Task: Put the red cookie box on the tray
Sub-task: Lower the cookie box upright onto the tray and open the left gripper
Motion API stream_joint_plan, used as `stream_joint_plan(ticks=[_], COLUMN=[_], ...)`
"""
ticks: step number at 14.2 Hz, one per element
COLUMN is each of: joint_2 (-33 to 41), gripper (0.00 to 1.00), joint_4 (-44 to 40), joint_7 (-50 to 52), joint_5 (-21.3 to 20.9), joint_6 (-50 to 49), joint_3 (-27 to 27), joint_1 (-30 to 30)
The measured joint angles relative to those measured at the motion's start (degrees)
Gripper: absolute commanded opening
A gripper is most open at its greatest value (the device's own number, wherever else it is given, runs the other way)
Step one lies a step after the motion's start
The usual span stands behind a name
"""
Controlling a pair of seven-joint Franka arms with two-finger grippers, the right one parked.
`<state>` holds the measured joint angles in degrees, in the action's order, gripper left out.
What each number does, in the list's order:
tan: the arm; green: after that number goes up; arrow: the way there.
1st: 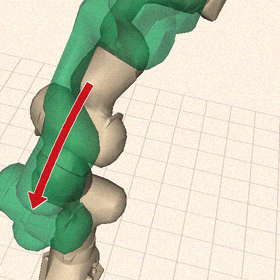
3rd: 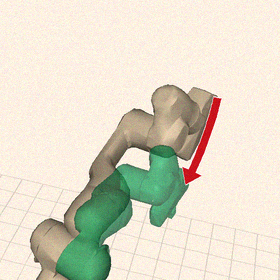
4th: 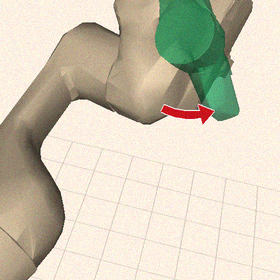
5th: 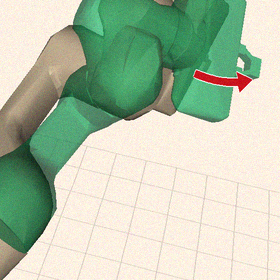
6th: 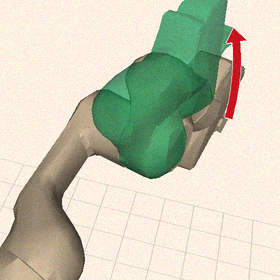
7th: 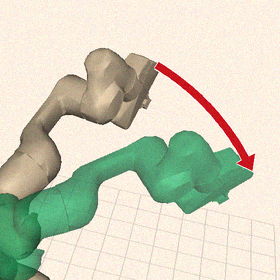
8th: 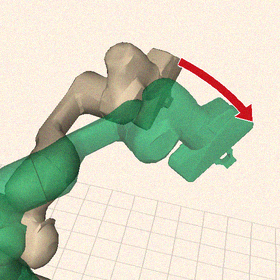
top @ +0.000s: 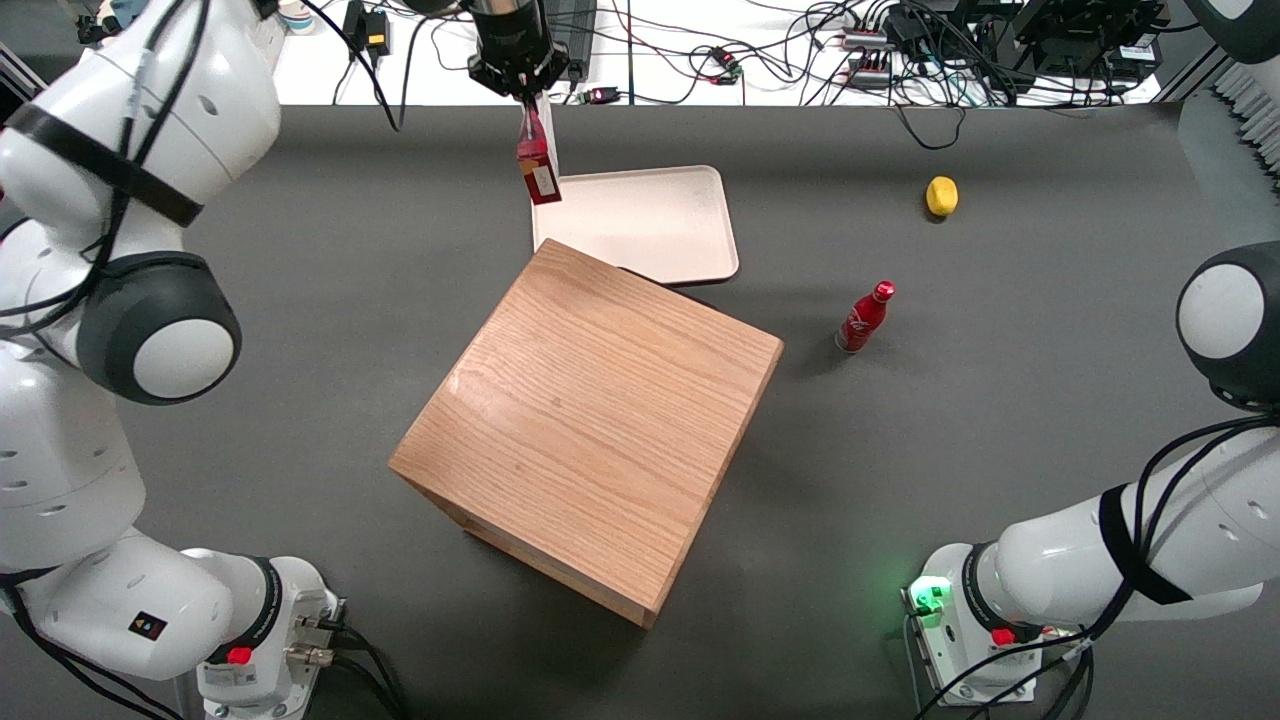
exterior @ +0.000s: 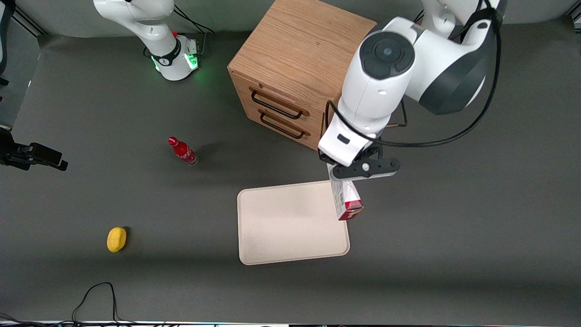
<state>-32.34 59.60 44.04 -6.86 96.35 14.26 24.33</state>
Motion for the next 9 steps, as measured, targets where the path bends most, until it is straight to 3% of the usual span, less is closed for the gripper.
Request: stream_joint_plan(ticks=[9], joint_2=[-17.4], gripper=[0.00], joint_4=[0.6], joint_7=[-6.1], joint_5=[-1.4], joint_6=[12.9], joint_3=[-1.5], joint_1=[-1.4])
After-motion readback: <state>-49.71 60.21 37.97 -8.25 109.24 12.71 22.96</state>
